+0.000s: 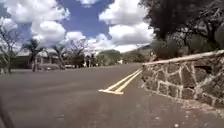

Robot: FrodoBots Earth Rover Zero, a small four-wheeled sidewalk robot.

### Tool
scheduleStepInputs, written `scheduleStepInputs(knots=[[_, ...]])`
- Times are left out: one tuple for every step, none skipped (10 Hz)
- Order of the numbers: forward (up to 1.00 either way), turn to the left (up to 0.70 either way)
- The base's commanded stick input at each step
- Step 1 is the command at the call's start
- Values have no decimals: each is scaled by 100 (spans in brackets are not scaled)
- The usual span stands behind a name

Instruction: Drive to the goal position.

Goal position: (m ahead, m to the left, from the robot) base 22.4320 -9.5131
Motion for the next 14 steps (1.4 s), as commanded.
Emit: scheduleStepInputs(knots=[[70, 0], [70, 0], [70, 0], [70, 0], [70, 0], [70, 0], [70, 0], [70, 0], [70, 2], [70, 13], [70, 24], [70, 27], [70, 27], [70, 0]])
